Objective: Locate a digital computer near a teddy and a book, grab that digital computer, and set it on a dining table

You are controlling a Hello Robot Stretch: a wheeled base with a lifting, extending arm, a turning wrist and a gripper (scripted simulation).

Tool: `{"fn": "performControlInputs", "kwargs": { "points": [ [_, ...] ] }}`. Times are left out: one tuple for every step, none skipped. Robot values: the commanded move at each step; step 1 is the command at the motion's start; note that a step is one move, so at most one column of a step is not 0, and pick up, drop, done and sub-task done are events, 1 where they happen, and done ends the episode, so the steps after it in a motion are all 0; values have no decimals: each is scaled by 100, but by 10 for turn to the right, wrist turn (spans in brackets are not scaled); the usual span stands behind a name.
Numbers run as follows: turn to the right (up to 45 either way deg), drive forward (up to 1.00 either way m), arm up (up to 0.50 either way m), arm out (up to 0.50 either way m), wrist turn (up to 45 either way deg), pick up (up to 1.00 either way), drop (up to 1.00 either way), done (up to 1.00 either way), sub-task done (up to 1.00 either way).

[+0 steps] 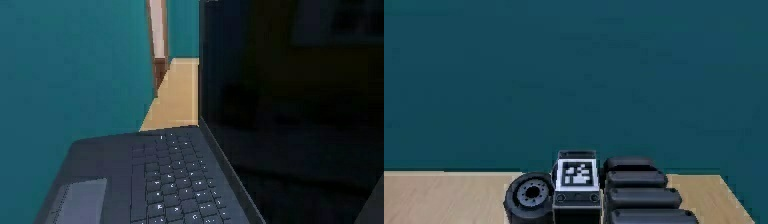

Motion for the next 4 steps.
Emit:
{"fn": "performControlInputs", "kwargs": {
  "points": [
    [0,100,0,0,0,0,0,0,0],
    [0,100,0,0,0,0,0,0,0],
    [0,100,0,0,0,0,0,0,0],
    [0,80,0,0,0,0,0,0,0]
  ]
}}
